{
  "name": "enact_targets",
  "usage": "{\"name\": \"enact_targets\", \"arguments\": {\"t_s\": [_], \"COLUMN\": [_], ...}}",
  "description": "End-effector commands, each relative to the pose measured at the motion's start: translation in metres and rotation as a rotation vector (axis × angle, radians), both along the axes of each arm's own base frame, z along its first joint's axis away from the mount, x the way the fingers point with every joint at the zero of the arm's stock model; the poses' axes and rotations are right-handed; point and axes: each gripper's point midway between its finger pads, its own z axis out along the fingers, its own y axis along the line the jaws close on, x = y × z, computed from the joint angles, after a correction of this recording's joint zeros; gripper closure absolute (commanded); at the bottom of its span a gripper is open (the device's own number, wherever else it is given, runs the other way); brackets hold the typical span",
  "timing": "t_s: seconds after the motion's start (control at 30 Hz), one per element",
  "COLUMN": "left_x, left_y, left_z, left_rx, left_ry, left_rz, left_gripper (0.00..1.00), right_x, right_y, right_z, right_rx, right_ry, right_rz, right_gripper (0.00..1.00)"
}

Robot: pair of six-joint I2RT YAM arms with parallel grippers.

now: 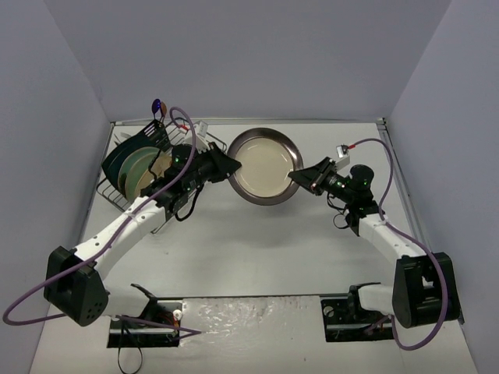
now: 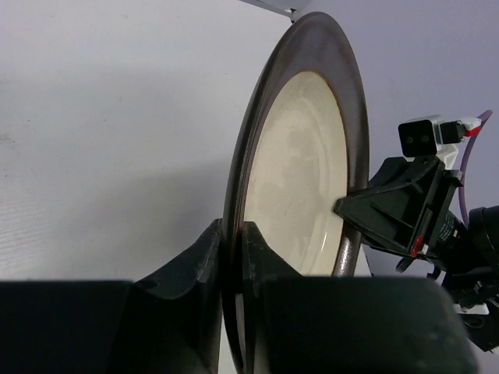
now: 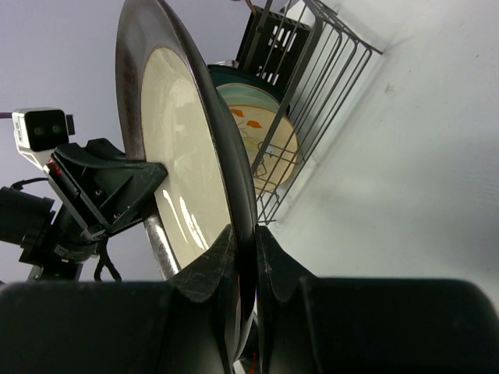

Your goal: Load the plates into the dish rack

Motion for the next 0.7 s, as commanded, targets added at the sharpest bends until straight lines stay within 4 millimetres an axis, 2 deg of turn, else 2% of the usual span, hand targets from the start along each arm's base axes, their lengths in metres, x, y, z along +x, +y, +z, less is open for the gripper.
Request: {"name": "enact_targets", "arguments": {"t_s": [0.0, 0.07, 0.1, 0.17, 0.2, 0.23, 0.27, 0.33, 0.4, 0.53, 0.67], "left_x": [-0.002, -0.005, -0.005, -0.006, -0.008, -0.01, -0.01, -0.014, -0.019, -0.023, -0.021], "left_y": [0.0, 0.003, 0.003, 0.015, 0.02, 0.026, 0.034, 0.047, 0.062, 0.094, 0.131], "left_z": [0.072, 0.075, 0.076, 0.085, 0.091, 0.098, 0.104, 0.115, 0.121, 0.149, 0.159], "left_rx": [-0.077, -0.061, -0.061, -0.003, 0.029, 0.064, 0.108, 0.188, 0.284, 0.496, 0.786], "left_ry": [-0.198, -0.217, -0.217, -0.27, -0.298, -0.33, -0.369, -0.413, -0.439, -0.551, -0.634], "left_rz": [-0.004, -0.005, -0.005, 0.016, 0.022, 0.028, 0.045, 0.055, 0.069, 0.109, 0.147], "left_gripper": [1.0, 1.0, 1.0, 1.0, 1.0, 1.0, 1.0, 1.0, 1.0, 1.0, 1.0], "right_x": [-0.014, -0.014, -0.014, -0.013, -0.013, -0.013, -0.014, -0.015, -0.017, -0.024, -0.028], "right_y": [0.007, 0.007, 0.007, 0.003, 0.001, -0.001, -0.003, -0.008, -0.012, -0.018, -0.021], "right_z": [0.057, 0.05, 0.049, 0.035, 0.028, 0.02, 0.009, -0.002, -0.009, -0.024, -0.031], "right_rx": [0.026, 0.007, -0.005, -0.085, -0.115, -0.146, -0.191, -0.25, -0.284, -0.328, -0.35], "right_ry": [-0.245, -0.227, -0.241, -0.238, -0.218, -0.192, -0.175, -0.16, -0.154, -0.128, -0.131], "right_rz": [0.045, 0.044, 0.044, 0.033, 0.024, 0.017, 0.02, 0.011, 0.012, 0.017, 0.021], "right_gripper": [1.0, 0.94, 0.81, 0.35, 0.2, 0.1, 0.05, 0.01, 0.0, 0.0, 0.0]}}
